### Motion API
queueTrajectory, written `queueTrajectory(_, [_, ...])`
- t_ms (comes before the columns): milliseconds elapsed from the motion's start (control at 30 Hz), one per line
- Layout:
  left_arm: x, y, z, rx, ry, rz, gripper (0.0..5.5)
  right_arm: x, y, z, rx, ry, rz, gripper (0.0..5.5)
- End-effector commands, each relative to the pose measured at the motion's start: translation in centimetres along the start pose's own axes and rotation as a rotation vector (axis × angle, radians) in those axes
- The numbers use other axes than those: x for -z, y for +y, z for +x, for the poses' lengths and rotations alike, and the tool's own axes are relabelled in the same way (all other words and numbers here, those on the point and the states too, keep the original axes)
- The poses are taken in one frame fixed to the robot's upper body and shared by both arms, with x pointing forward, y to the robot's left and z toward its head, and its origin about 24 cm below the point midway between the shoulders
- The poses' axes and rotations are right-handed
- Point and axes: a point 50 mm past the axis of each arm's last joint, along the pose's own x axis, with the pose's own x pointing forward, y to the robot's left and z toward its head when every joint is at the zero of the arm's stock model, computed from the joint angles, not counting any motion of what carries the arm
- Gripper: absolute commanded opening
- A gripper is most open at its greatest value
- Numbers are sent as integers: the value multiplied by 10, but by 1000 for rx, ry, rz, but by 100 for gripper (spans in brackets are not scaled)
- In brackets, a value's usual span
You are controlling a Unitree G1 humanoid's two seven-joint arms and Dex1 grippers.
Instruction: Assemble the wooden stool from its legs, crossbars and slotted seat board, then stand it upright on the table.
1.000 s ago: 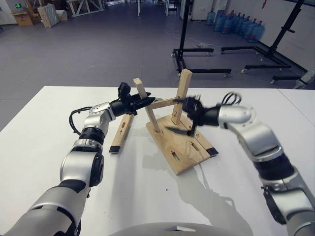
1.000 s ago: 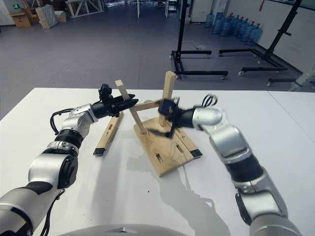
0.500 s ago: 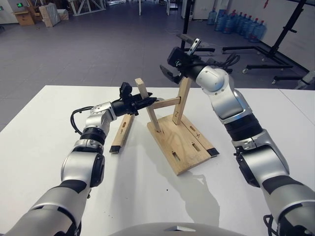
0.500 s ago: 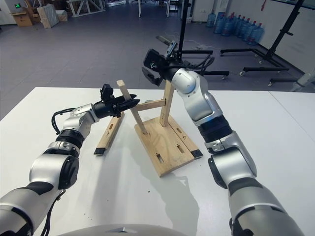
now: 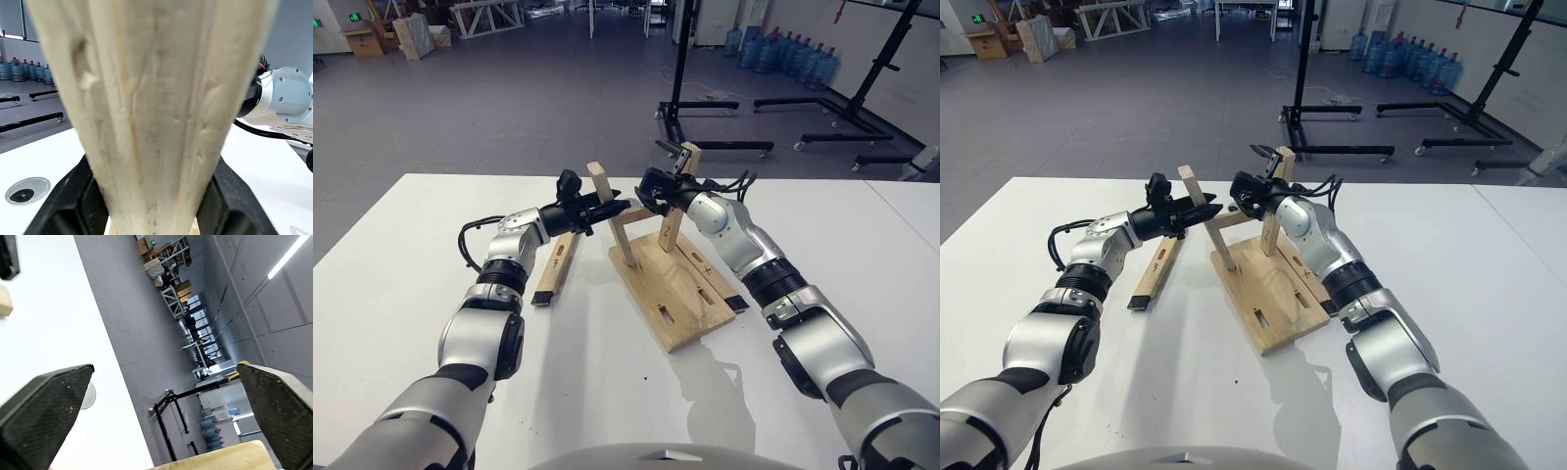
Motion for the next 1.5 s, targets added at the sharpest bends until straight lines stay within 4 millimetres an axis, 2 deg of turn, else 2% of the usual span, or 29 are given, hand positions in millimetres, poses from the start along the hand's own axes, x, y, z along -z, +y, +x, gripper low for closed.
queueTrajectory(33, [54, -23, 6, 86, 180, -102, 202, 46, 120, -40, -398, 193, 61, 540])
queueTrajectory(100, [57, -25, 9, 83, 197, -105, 202, 42, 115, -37, -366, 178, 105, 540])
queueTrajectory(167, [51, -23, 11, 66, 180, -104, 202, 35, 95, -29, -285, 149, 199, 540])
queueTrajectory(300, [38, -21, 12, 68, 221, 23, 202, 14, 23, -13, -80, 55, 364, 540])
queueTrajectory(367, [38, -23, 16, 75, 261, 64, 202, 4, 2, -12, -43, 17, 377, 540])
queueTrajectory(433, [39, -24, 19, 83, 272, 63, 202, -5, -11, -11, -29, -9, 360, 540])
queueTrajectory(567, [49, -26, 18, 79, 288, 29, 202, -14, -21, -12, -9, -21, 266, 540])
queueTrajectory(633, [52, -26, 15, 71, 293, 24, 202, -18, -37, -13, 37, -24, 232, 540])
queueTrajectory(867, [38, -19, 12, 43, 245, 36, 202, -31, -92, -19, 168, -36, 148, 540])
queueTrajectory(967, [35, -17, 12, 36, 238, 42, 202, -29, -105, -24, 176, -24, 109, 540])
queueTrajectory(1000, [34, -17, 11, 34, 236, 43, 202, -27, -103, -25, 163, -17, 101, 540])
queueTrajectory(1100, [34, -17, 11, 31, 235, 43, 202, -12, -78, -28, 75, 20, 93, 540])
queueTrajectory(1233, [36, -18, 12, 34, 235, 43, 202, 12, -14, -36, -94, 77, 131, 540])
queueTrajectory(1300, [39, -20, 14, 43, 241, 45, 202, 33, 33, -44, -201, 154, 119, 540])
queueTrajectory(1367, [42, -22, 16, 51, 250, 49, 202, 50, 65, -52, -280, 212, 94, 540])
queueTrajectory(1433, [43, -24, 18, 56, 254, 51, 202, 56, 79, -57, -309, 231, 98, 540])
queueTrajectory(1500, [44, -25, 19, 59, 255, 48, 202, 57, 81, -57, -308, 230, 110, 540])
